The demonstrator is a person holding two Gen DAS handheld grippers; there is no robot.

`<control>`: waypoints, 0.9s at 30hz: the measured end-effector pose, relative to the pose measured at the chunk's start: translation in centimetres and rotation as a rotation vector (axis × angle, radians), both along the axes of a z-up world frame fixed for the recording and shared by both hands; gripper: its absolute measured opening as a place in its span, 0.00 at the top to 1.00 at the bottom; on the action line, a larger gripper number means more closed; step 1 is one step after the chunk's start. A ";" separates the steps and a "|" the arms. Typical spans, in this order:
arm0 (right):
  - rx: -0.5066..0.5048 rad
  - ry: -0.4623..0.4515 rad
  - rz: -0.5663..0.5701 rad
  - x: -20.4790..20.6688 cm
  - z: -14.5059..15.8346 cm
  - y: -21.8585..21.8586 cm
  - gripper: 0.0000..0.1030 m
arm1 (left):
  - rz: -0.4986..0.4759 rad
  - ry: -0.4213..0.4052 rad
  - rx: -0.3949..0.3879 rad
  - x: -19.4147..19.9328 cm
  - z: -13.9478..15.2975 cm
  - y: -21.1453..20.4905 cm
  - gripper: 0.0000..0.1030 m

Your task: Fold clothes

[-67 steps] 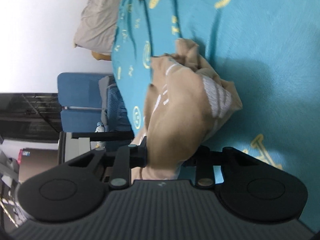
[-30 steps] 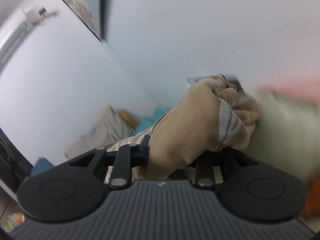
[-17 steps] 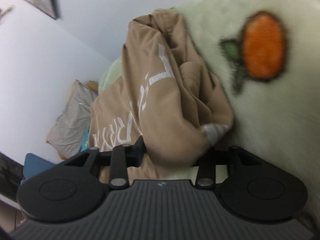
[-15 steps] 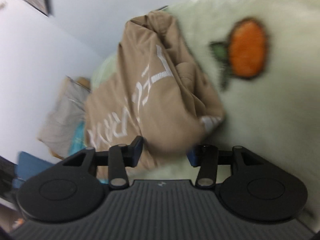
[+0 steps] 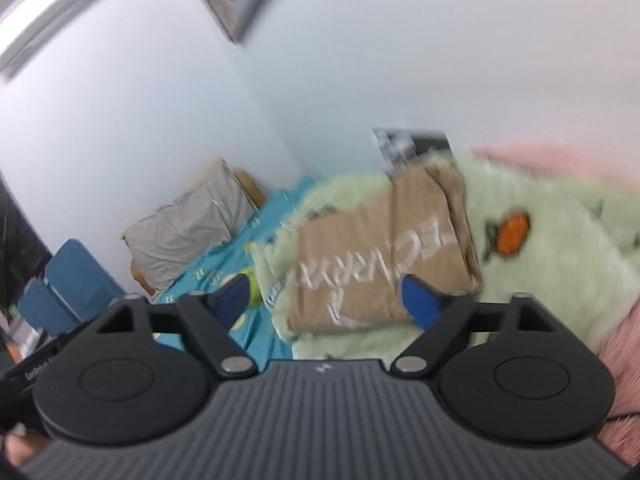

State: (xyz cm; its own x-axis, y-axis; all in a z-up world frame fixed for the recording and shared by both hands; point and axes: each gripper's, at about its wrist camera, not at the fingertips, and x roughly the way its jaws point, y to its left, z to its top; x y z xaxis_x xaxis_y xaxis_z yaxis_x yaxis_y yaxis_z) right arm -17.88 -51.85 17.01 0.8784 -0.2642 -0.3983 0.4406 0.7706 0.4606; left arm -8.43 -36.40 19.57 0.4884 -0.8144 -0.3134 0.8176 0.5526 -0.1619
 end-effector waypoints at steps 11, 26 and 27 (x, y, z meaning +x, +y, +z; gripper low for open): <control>-0.329 -0.035 -0.057 -2.1 -1.3 6.0 0.17 | 0.082 -0.149 -0.050 -4.5 -2.9 4.4 0.00; -0.495 -0.028 -0.094 -2.2 -4.7 10.5 0.18 | 0.132 -0.252 -0.053 -7.2 -6.6 6.4 0.00; -0.495 -0.027 -0.095 -2.2 -4.8 10.5 0.18 | 0.136 -0.250 -0.051 -7.2 -6.7 6.5 0.00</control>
State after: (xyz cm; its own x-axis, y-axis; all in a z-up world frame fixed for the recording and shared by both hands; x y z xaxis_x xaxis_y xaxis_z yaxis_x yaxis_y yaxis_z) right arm -20.10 -41.35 12.25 0.8497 -0.4947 -0.1823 0.5120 0.8567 0.0618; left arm -15.66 -29.94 12.85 0.6508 -0.7481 -0.1296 0.7549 0.6558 0.0049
